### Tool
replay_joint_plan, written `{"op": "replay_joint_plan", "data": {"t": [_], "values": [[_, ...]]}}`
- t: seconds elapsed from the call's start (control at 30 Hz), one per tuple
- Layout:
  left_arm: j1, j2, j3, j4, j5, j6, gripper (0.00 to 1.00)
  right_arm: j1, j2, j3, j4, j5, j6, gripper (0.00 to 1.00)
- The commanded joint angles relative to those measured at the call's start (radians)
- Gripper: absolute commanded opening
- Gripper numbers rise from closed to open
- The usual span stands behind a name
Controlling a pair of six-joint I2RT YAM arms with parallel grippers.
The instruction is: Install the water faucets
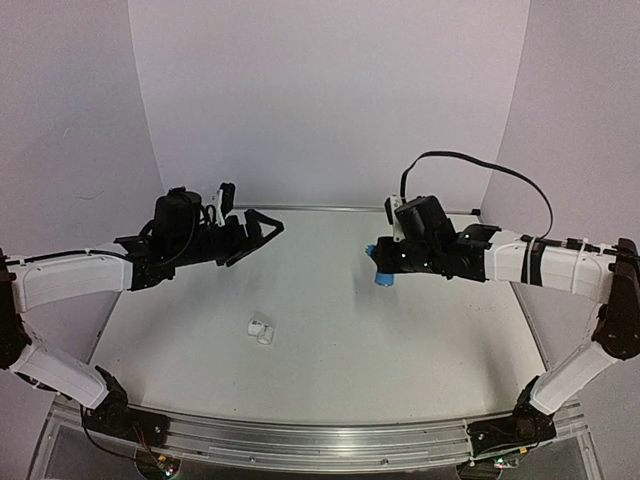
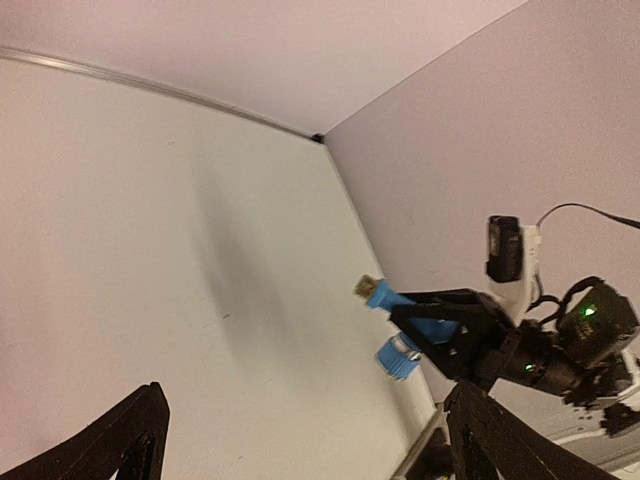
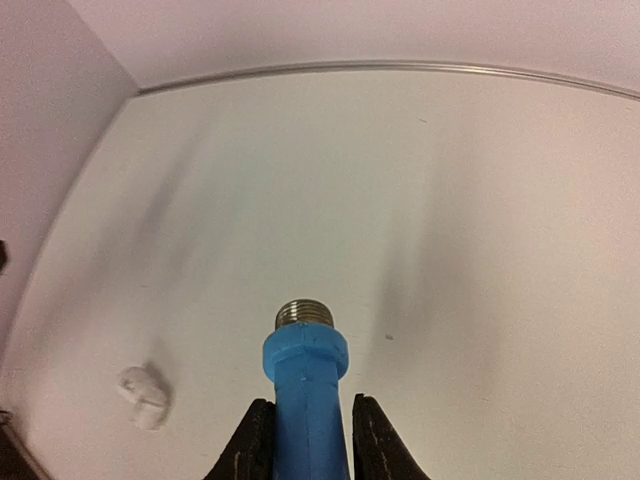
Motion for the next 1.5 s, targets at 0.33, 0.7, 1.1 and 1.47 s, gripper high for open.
{"op": "replay_joint_plan", "data": {"t": [0.33,0.7,1.1,1.47], "values": [[-0.003,0.025,0.034,-0.206,0.155,0.133,0.98,0.000,-0.080,-0.095,-0.065,-0.273,-0.265,0.00],[-0.146,0.031,0.040,0.115,0.526,0.247,1.00,0.011,-0.089,-0.066,0.229,-1.128,-0.263,0.00],[-0.183,0.080,0.100,0.120,0.656,0.236,0.75,0.030,-0.090,-0.052,0.359,-1.175,-0.187,0.00],[-0.194,0.060,0.089,0.128,0.677,0.242,0.51,0.030,-0.069,-0.044,0.372,-1.118,-0.151,0.00]]}}
